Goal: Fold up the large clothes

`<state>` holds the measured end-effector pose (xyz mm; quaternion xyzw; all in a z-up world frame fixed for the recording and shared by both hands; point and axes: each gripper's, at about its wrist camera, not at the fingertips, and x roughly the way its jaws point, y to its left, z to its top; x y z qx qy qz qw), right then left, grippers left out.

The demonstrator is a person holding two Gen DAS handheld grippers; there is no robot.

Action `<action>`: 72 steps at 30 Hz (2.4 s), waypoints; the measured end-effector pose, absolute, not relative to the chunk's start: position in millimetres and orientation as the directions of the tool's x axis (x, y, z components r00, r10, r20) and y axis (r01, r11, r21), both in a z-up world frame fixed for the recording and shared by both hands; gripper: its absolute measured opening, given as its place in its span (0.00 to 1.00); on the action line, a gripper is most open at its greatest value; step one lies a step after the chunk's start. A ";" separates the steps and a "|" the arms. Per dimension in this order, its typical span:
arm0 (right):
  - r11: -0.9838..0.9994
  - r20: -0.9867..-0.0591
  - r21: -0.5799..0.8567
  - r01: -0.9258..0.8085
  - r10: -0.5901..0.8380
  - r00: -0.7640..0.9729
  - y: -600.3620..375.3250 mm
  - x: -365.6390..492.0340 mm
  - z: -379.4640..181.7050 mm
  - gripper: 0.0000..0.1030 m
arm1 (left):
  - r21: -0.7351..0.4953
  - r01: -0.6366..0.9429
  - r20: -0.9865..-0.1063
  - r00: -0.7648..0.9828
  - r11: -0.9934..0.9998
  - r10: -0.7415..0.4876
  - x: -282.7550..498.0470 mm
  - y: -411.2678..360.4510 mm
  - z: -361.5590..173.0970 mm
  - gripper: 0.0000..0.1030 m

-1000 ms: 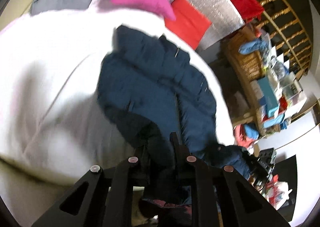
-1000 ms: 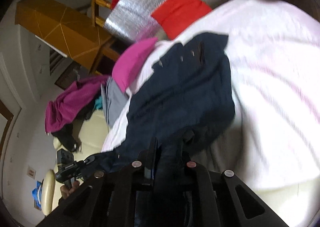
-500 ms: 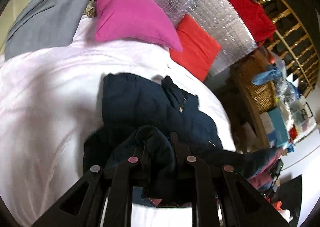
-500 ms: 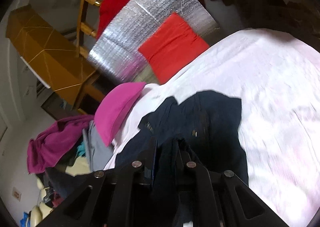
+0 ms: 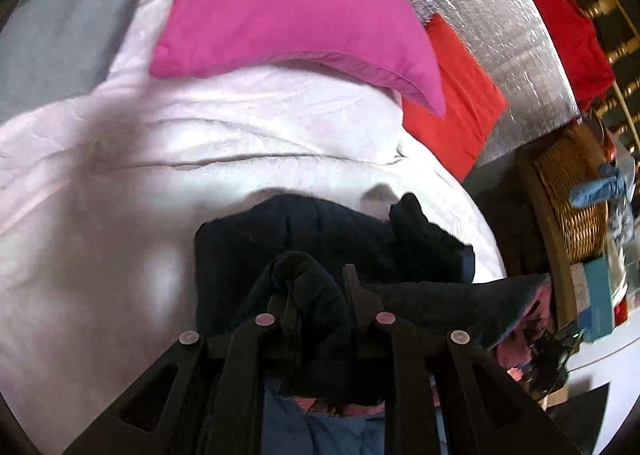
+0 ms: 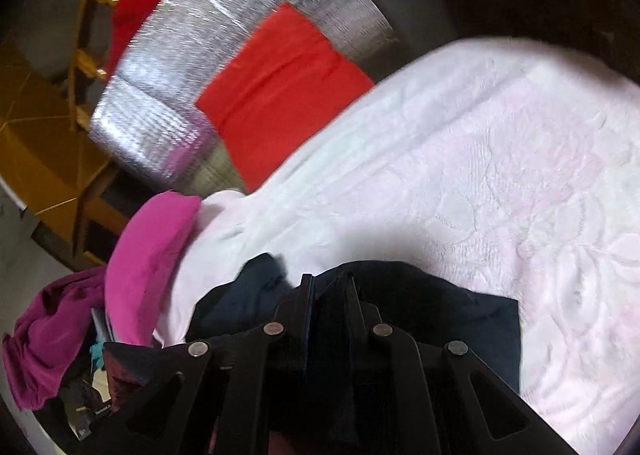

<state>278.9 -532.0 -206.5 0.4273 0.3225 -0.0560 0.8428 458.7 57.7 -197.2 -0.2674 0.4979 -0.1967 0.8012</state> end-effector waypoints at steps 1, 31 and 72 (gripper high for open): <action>0.597 -0.595 0.706 0.382 0.206 0.777 -536.0 282.0 -213.5 0.15 | -0.644 0.027 -0.689 0.412 0.764 -0.596 463.8 58.9 -202.5 0.21; 0.422 -0.471 0.862 0.282 0.458 0.754 -477.1 73.0 -258.9 0.81 | -0.713 -0.254 -0.637 0.624 0.653 -0.453 238.9 88.4 -230.8 0.89; 0.557 -0.600 0.728 0.400 0.237 0.764 -526.3 88.0 -231.2 0.73 | -0.555 -0.300 -0.678 0.704 0.776 -0.212 273.8 137.1 -192.9 0.72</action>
